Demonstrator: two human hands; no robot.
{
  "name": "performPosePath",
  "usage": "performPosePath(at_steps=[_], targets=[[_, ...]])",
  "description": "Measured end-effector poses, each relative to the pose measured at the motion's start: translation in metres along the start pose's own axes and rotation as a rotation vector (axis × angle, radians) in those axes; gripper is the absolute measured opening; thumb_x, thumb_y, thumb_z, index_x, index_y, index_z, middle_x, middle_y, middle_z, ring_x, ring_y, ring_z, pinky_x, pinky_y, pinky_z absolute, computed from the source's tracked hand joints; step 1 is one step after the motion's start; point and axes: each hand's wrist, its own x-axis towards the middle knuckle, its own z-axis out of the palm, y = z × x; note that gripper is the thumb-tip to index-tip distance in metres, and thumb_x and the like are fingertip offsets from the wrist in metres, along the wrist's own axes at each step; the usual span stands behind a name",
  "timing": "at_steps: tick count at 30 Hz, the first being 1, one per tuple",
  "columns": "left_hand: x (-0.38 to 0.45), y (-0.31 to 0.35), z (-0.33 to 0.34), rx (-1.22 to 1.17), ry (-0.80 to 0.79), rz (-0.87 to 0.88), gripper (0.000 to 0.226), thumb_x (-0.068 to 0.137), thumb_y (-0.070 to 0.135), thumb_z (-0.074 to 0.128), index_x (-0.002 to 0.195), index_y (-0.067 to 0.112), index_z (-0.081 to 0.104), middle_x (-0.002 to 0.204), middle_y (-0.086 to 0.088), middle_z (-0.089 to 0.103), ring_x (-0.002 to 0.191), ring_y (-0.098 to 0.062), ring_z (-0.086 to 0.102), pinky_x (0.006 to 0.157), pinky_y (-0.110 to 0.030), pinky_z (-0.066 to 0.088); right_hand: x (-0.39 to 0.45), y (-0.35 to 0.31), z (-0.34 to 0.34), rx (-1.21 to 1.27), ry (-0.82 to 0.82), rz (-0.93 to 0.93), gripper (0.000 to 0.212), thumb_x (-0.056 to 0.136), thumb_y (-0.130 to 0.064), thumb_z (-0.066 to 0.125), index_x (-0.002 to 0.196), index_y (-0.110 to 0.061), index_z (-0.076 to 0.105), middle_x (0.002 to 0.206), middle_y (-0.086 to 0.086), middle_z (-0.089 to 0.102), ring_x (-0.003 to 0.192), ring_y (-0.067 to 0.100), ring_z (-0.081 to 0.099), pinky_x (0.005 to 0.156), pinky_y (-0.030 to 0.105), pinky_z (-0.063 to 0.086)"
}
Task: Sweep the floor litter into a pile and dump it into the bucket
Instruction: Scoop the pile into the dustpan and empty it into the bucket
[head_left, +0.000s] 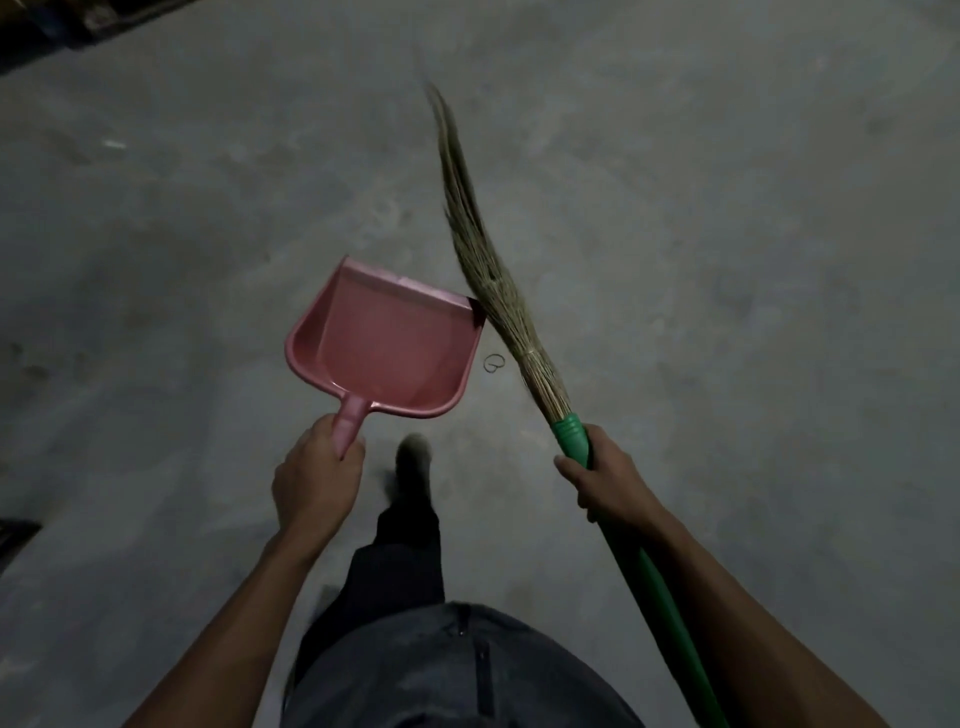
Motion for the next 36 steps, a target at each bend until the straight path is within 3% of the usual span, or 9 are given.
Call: performPosePath(at_steps=[5, 12, 17, 22, 24, 27, 30, 33, 36], targets=[[0.129, 0.027, 0.033, 0.001, -0.074, -0.032, 0.022, 0.092, 0.029, 0.057, 0.108, 0.015, 0.059, 0.089, -0.005, 0.061, 0.076, -0.028, 0.054, 0.068, -0.034, 0.039, 0.108, -0.044, -0.011, 0.007, 0.025, 0.076, 0.041, 0.095, -0.027, 0.058, 0.131, -0.019, 0.040, 0.088, 0.009, 0.061, 0.061, 0.021, 0.061, 0.049, 0.033, 0.055], [0.301, 0.065, 0.058, 0.175, -0.304, -0.169, 0.027, 0.089, 0.020, 0.054, 0.110, 0.006, 0.046, 0.108, -0.015, 0.055, 0.091, -0.038, 0.057, 0.077, -0.043, 0.045, 0.254, -0.121, -0.030, 0.041, -0.008, 0.241, 0.028, 0.094, -0.026, 0.058, 0.117, -0.022, 0.042, 0.088, 0.012, 0.061, 0.062, 0.023, 0.063, 0.047, 0.031, 0.053], [0.386, 0.070, 0.097, 0.327, -0.434, -0.217, 0.032, 0.094, 0.017, 0.053, 0.117, 0.002, 0.037, 0.108, -0.020, 0.062, 0.083, -0.032, 0.055, 0.071, -0.038, 0.041, 0.337, -0.136, -0.020, 0.098, -0.054, 0.341, 0.029, 0.093, -0.022, 0.061, 0.118, -0.016, 0.047, 0.087, 0.012, 0.060, 0.059, 0.023, 0.061, 0.045, 0.028, 0.051], [0.444, 0.055, 0.164, 0.433, -0.481, -0.259, 0.047, 0.093, 0.028, 0.061, 0.122, 0.001, 0.036, 0.116, -0.023, 0.062, 0.103, -0.039, 0.061, 0.081, -0.041, 0.044, 0.431, -0.119, 0.024, 0.121, -0.134, 0.386, 0.028, 0.096, -0.025, 0.058, 0.118, -0.011, 0.047, 0.093, 0.016, 0.061, 0.063, 0.025, 0.064, 0.052, 0.038, 0.057], [0.460, 0.043, 0.196, 0.460, -0.486, -0.264, 0.049, 0.093, 0.029, 0.061, 0.123, 0.000, 0.036, 0.118, -0.024, 0.061, 0.105, -0.040, 0.060, 0.083, -0.041, 0.044, 0.470, -0.108, 0.052, 0.124, -0.139, 0.383, 0.028, 0.093, -0.028, 0.060, 0.115, -0.013, 0.050, 0.091, 0.016, 0.062, 0.065, 0.028, 0.066, 0.053, 0.039, 0.059], [0.478, 0.020, 0.248, 0.486, -0.471, -0.266, 0.048, 0.094, 0.033, 0.059, 0.121, 0.001, 0.036, 0.117, -0.024, 0.061, 0.104, -0.040, 0.060, 0.083, -0.041, 0.042, 0.533, -0.091, 0.100, 0.058, -0.155, 0.353, 0.036, 0.082, -0.043, 0.061, 0.108, -0.019, 0.054, 0.097, 0.015, 0.064, 0.082, 0.036, 0.067, 0.066, 0.050, 0.060], [0.487, 0.006, 0.283, 0.494, -0.434, -0.253, 0.042, 0.096, 0.032, 0.053, 0.119, 0.001, 0.037, 0.113, -0.024, 0.061, 0.101, -0.041, 0.060, 0.076, -0.039, 0.036, 0.583, -0.084, 0.139, 0.060, -0.181, 0.317, 0.043, 0.075, -0.047, 0.059, 0.104, -0.016, 0.055, 0.099, 0.018, 0.066, 0.088, 0.040, 0.067, 0.074, 0.054, 0.058], [0.495, -0.006, 0.320, 0.515, -0.424, -0.248, 0.039, 0.096, 0.027, 0.052, 0.121, 0.002, 0.036, 0.111, -0.023, 0.061, 0.097, -0.040, 0.060, 0.073, -0.038, 0.031, 0.629, -0.066, 0.172, 0.162, -0.201, 0.358, 0.050, 0.075, -0.046, 0.060, 0.107, -0.008, 0.058, 0.098, 0.021, 0.066, 0.082, 0.039, 0.069, 0.071, 0.055, 0.059], [0.502, -0.011, 0.348, 0.518, -0.419, -0.211, 0.039, 0.096, 0.027, 0.052, 0.121, 0.002, 0.036, 0.108, -0.022, 0.062, 0.085, -0.035, 0.057, 0.071, -0.037, 0.032, 0.659, -0.046, 0.182, 0.375, -0.170, 0.483, 0.042, 0.087, -0.034, 0.064, 0.107, 0.002, 0.055, 0.084, 0.020, 0.064, 0.065, 0.034, 0.067, 0.064, 0.052, 0.060]])
